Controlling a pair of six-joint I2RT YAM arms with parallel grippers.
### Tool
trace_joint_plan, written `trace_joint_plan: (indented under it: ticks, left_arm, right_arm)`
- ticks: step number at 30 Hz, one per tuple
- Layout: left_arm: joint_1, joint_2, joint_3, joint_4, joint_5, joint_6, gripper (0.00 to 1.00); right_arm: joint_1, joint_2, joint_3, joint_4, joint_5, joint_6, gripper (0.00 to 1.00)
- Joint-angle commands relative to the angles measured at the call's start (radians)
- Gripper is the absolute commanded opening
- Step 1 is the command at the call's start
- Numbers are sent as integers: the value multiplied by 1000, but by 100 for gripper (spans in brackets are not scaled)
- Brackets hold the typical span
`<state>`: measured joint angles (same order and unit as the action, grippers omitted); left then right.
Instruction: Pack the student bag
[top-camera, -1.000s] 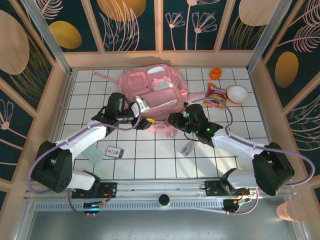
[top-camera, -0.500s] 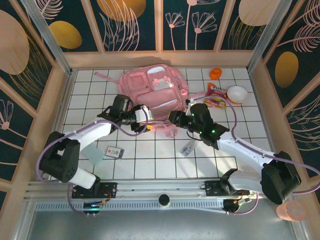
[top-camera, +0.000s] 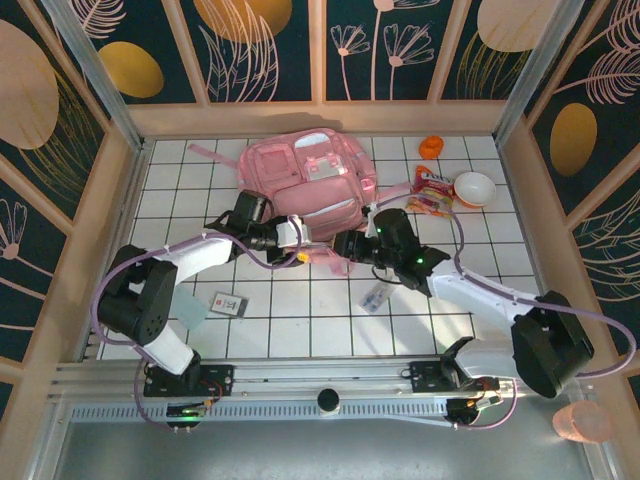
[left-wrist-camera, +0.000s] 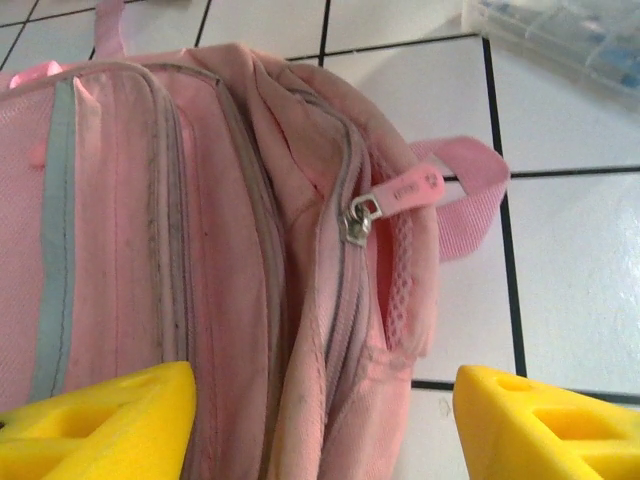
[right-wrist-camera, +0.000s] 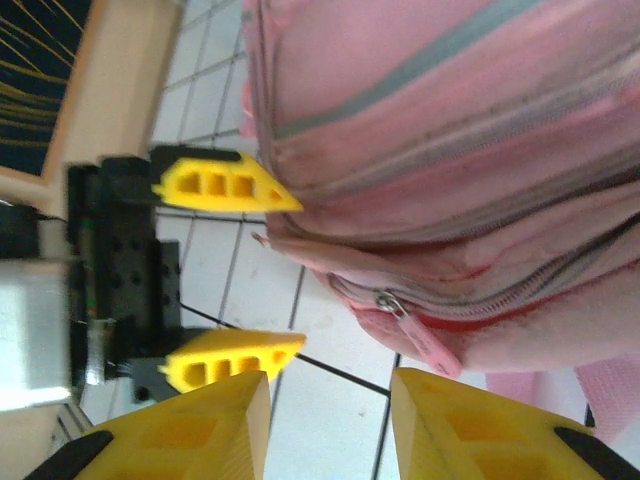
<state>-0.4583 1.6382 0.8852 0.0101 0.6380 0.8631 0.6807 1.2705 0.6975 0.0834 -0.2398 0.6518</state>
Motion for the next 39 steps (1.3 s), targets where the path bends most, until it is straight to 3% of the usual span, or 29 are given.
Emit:
trace_joint_plan:
  ticks: [1, 6, 15, 20, 27, 32, 39]
  left_arm:
    - [-14, 42, 17, 62, 38, -31, 66]
    - [-24, 69, 52, 57, -24, -47, 62]
    - [-81, 146, 132, -88, -110, 31, 36]
    - [-82, 146, 134, -90, -112, 25, 24]
    - [-82, 145, 142, -90, -52, -30, 9]
    - [-82, 143, 139, -82, -2, -73, 5]
    - [-82, 142, 161, -32, 100, -308, 0]
  right_arm:
    - [4, 40, 53, -60, -36, -67, 37]
    - [-7, 93, 96, -137, -57, -117, 38]
    - [-60, 158, 93, -87, -225, -151, 40]
    - [-78, 202, 101, -95, -226, -182, 40]
    - [-69, 263, 120, -80, -224, -217, 40]
    - [-69, 280, 122, -31, -236, -233, 40]
    - [-40, 250, 101, 29, -198, -202, 40]
